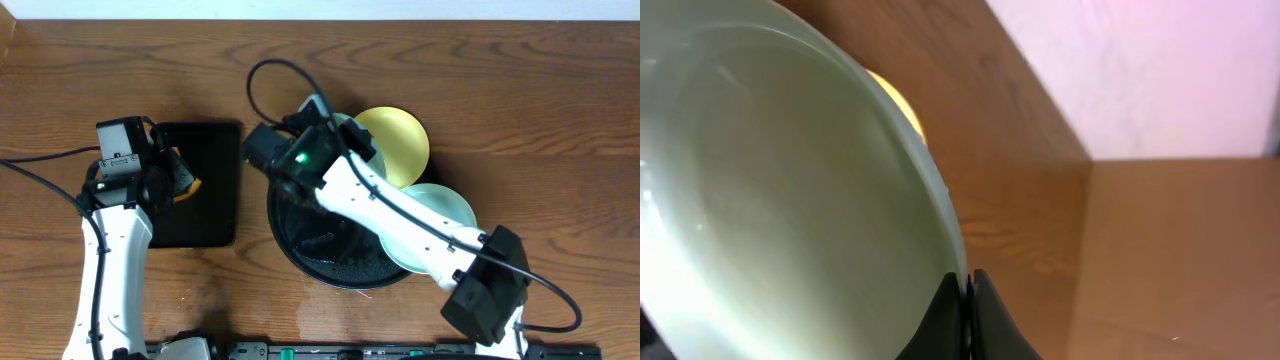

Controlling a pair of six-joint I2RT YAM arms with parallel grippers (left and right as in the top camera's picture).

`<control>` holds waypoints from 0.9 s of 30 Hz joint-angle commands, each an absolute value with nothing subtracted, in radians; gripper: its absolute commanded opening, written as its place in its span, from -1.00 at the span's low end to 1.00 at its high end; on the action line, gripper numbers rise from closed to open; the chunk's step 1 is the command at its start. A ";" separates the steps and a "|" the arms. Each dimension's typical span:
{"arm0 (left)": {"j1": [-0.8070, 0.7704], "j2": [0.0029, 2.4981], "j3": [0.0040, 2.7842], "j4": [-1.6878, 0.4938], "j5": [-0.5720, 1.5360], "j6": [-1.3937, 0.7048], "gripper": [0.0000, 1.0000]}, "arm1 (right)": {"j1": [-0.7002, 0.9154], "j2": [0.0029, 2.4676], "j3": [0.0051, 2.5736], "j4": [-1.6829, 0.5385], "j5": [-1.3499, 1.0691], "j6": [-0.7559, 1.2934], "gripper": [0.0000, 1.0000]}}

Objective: Clean dirty plates on tray and stack at the side
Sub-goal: 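Lift the cleaned green plate with the right gripper and carry it right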

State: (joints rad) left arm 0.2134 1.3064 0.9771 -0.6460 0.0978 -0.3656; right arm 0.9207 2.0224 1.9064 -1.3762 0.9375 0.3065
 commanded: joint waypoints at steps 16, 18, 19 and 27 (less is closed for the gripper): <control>0.218 1.313 0.972 -0.643 0.098 -0.360 -0.85 | 0.273 2.004 1.929 -1.248 -0.363 0.015 -0.97; 0.218 1.313 0.972 -0.643 0.113 -0.359 -0.85 | 0.200 2.004 1.924 -1.249 -0.362 -0.005 -0.97; 0.218 1.313 0.972 -0.643 0.113 -0.360 -0.85 | 0.166 2.004 1.919 -1.248 -0.363 -0.006 -0.97; 0.218 1.313 0.972 -0.643 0.113 -0.360 -0.85 | -0.091 2.004 1.844 -1.173 -0.244 0.033 -0.97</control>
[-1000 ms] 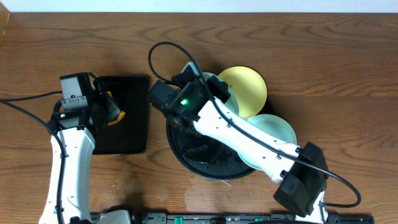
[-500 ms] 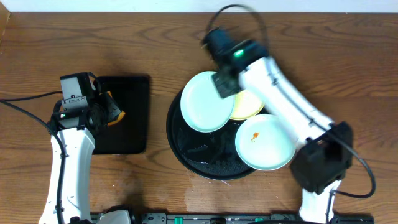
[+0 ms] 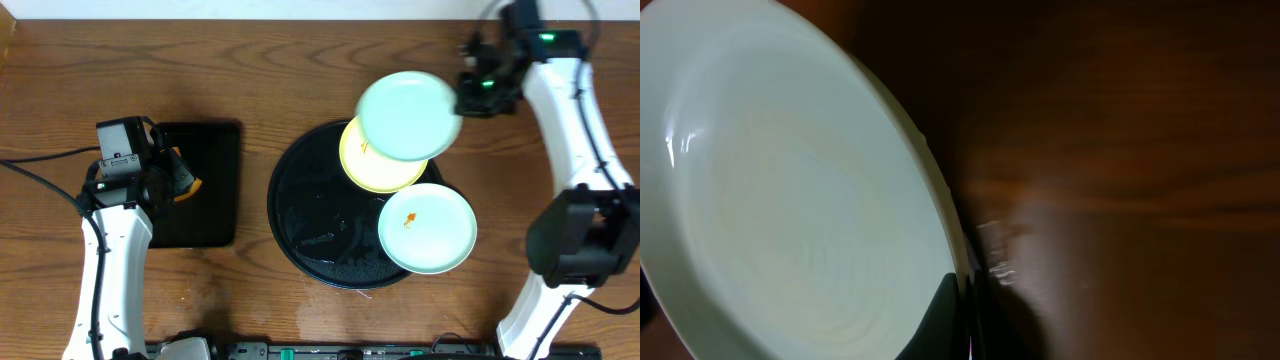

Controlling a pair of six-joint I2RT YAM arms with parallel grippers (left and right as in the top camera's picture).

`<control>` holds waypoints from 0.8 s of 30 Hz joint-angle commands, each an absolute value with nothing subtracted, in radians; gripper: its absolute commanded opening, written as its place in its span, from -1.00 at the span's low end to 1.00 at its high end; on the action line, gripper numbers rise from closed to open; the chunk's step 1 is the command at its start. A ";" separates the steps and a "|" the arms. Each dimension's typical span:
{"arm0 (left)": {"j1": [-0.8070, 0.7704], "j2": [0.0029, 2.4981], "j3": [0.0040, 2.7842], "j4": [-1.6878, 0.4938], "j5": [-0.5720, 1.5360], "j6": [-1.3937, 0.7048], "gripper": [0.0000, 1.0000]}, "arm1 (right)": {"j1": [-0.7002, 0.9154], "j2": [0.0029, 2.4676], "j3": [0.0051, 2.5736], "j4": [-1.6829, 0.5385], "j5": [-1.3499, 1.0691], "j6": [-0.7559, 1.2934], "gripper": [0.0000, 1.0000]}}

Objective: Clean dirty plates on tray and stack at the side
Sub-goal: 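Lift the cleaned green plate with the right gripper and carry it right, then set the green plate down on the table right of the tray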

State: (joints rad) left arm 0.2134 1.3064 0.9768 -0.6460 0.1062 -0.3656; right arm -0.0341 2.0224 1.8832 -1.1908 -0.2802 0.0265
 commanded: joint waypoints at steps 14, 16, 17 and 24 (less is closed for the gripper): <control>0.218 1.313 0.972 -0.643 0.113 -0.359 -0.85 | -0.424 2.006 1.560 -0.831 -0.199 0.266 -0.98; 0.218 1.313 0.972 -0.640 0.113 -0.359 -0.85 | -0.448 2.007 1.527 -0.815 -0.199 0.266 -0.98; 0.218 1.313 0.972 -0.638 0.113 -0.359 -0.85 | -0.457 2.007 1.510 -0.809 -0.199 0.266 -0.98; 0.218 1.313 0.972 -0.632 0.113 -0.359 -0.85 | -0.468 2.007 1.478 -0.818 -0.241 0.265 0.98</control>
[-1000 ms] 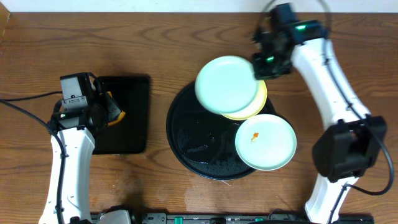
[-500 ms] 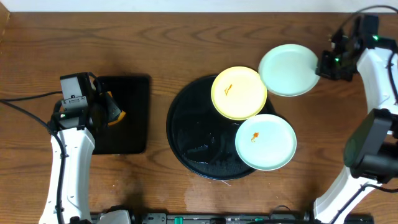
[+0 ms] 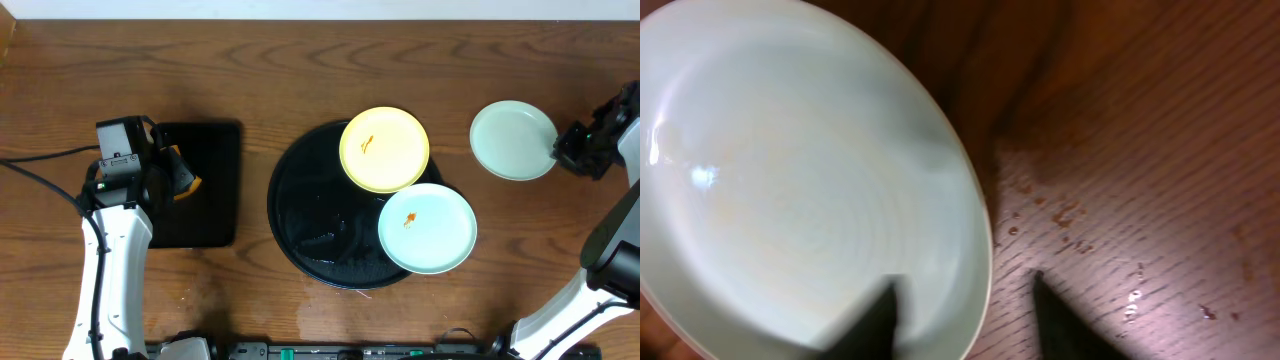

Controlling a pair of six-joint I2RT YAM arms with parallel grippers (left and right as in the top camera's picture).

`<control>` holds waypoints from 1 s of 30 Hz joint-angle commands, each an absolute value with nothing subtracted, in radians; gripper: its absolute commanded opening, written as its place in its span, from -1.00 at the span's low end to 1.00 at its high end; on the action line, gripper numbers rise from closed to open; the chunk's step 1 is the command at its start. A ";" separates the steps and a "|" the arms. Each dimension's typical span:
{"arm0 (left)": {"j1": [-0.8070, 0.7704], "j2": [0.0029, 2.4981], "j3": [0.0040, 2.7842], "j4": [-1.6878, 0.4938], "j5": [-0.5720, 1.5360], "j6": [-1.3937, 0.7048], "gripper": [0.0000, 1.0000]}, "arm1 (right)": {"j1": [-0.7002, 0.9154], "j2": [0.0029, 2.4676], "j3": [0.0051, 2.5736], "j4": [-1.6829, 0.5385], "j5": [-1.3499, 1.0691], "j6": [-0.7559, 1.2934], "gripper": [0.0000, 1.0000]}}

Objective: Clean dirty plates on tray and stack at the side
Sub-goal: 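Set the green plate down on the table right of the tray, then reach the right gripper to the yellow plate rim and grasp it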

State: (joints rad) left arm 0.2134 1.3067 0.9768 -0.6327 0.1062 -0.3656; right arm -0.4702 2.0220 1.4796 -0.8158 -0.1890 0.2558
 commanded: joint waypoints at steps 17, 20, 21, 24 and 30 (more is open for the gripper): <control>0.218 1.313 0.972 -0.631 0.113 -0.355 -0.85 | 0.049 2.004 1.478 -0.814 -0.317 0.246 0.91; 0.218 1.313 0.972 -0.631 0.113 -0.355 -0.85 | 0.137 2.004 1.478 -0.812 -0.095 0.348 0.93; 0.218 1.313 0.972 -0.631 0.113 -0.355 -0.85 | 0.164 2.005 1.478 -0.812 -0.033 0.382 0.91; 0.218 1.313 0.972 -0.631 0.113 -0.355 -0.85 | 0.226 2.007 1.478 -0.786 0.003 0.411 0.67; 0.218 1.313 0.972 -0.631 0.113 -0.355 -0.85 | 0.264 2.010 1.477 -0.755 0.014 0.411 0.29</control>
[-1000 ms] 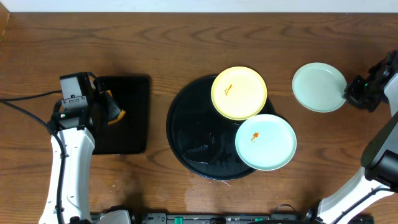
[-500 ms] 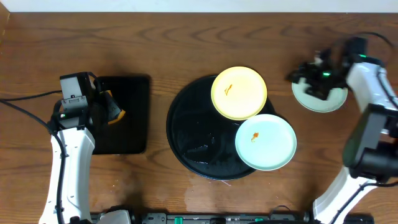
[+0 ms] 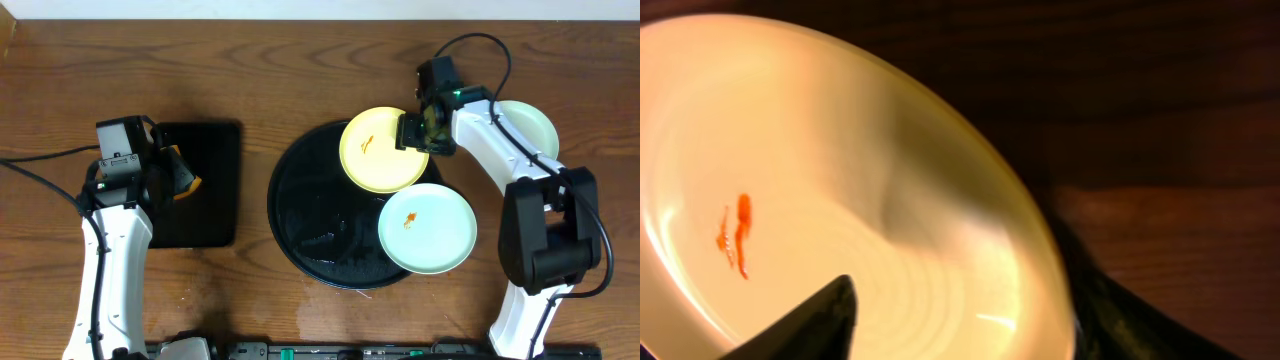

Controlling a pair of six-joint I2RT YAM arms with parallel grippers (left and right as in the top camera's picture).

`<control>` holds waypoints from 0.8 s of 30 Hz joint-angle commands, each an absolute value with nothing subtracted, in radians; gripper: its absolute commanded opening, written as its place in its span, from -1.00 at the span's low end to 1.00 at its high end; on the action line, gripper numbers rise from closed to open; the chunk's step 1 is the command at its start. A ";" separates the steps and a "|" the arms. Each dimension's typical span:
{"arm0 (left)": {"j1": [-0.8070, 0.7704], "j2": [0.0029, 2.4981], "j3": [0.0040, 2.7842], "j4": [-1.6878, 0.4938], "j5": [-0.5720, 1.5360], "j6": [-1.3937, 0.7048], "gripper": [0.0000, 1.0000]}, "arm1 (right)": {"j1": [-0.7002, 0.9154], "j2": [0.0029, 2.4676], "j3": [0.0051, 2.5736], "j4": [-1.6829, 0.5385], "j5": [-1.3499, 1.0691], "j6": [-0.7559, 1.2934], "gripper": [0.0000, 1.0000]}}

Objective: Clean dirty plates on tray and stack at the side
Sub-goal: 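Reach the right gripper to the yellow plate rim and grasp it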

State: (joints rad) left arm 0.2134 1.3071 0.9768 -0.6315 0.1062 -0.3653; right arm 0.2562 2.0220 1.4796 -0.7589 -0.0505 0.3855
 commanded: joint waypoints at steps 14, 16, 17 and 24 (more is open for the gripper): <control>0.218 1.313 0.972 -0.631 0.113 -0.356 -0.85 | 0.263 2.049 1.477 -0.754 -0.033 0.315 -0.10; 0.218 1.313 0.972 -0.631 0.113 -0.356 -0.85 | 0.269 2.049 1.477 -0.752 -0.063 0.303 -0.31; 0.218 1.313 0.972 -0.631 0.113 -0.356 -0.85 | 0.274 2.049 1.477 -0.752 -0.072 0.302 -0.35; 0.218 1.313 0.972 -0.632 0.113 -0.356 -0.85 | 0.299 2.060 1.476 -0.780 -0.099 0.253 -0.34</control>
